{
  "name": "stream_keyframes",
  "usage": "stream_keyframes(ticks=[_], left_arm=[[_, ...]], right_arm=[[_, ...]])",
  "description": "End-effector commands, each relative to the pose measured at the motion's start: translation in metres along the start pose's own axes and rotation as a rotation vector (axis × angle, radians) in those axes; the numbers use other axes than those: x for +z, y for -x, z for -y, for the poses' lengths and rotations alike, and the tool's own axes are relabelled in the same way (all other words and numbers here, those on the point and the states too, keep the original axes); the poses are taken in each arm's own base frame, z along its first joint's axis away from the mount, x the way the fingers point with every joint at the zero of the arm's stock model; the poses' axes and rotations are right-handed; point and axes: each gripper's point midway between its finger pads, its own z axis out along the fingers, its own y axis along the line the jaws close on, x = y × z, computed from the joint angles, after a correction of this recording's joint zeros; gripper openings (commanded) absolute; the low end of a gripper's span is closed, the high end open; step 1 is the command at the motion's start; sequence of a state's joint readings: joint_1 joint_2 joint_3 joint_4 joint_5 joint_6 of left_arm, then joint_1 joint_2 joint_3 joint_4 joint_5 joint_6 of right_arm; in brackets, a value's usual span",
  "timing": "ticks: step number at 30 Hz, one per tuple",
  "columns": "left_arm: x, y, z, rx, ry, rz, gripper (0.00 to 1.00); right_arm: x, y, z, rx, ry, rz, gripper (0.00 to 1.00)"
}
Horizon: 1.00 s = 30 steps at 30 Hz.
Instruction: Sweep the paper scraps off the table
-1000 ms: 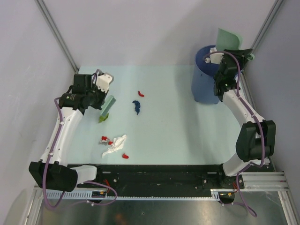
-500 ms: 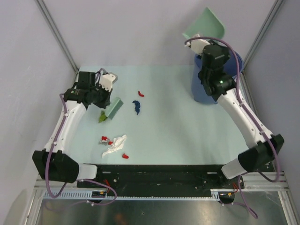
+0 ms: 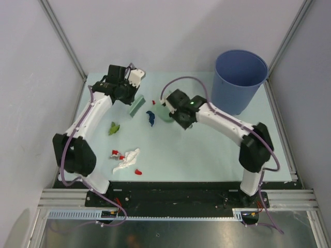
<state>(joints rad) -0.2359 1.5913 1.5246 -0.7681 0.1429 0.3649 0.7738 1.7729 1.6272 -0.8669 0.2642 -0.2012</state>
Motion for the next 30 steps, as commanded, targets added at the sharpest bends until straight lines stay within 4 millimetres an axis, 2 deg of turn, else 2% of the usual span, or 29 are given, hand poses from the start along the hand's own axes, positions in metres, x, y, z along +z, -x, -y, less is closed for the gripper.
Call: stream_keyframes(ticks=[1,5,12,15,18,21,24,25,28,29,30], left_arm=[[0.014,0.039,-0.028,-0.008,0.102,0.066,0.0],[0.035,0.039,-0.025,0.018,0.096,0.032,0.0],[0.062,0.032,-0.008,0.038,0.02,-0.003,0.0],[0.072,0.027,0.004,0.051,-0.02,-0.019,0.0],[0.076,0.021,0.019,0.053,-0.075,-0.028,0.0],[0.07,0.019,0.044,0.043,-0.189,-0.008,0.0],[0.056,0.013,0.072,0.05,-0.334,0.015,0.0],[0.049,0.012,0.086,0.045,-0.406,0.025,0.0],[0.022,0.016,0.106,0.042,-0.511,0.072,0.0],[0.005,0.021,0.109,0.051,-0.519,0.109,0.0],[-0.002,0.023,0.109,0.052,-0.519,0.126,0.0]], right_arm=[[0.01,-0.028,-0.047,0.101,0.191,-0.145,0.0],[0.031,-0.05,-0.07,0.078,0.242,-0.275,0.0],[0.044,-0.082,-0.084,0.011,0.245,-0.475,0.0],[0.05,-0.088,-0.086,-0.024,0.231,-0.525,0.0],[0.06,-0.094,-0.076,-0.053,0.159,-0.578,0.0],[0.069,-0.09,-0.074,-0.064,0.141,-0.575,0.0],[0.081,-0.075,-0.075,-0.039,0.151,-0.525,0.0],[0.085,-0.068,-0.074,-0.03,0.149,-0.507,0.0],[0.091,-0.055,-0.076,-0.02,0.165,-0.456,0.0],[0.092,-0.052,-0.078,-0.017,0.169,-0.439,0.0],[0.091,-0.05,-0.078,-0.012,0.174,-0.43,0.0]])
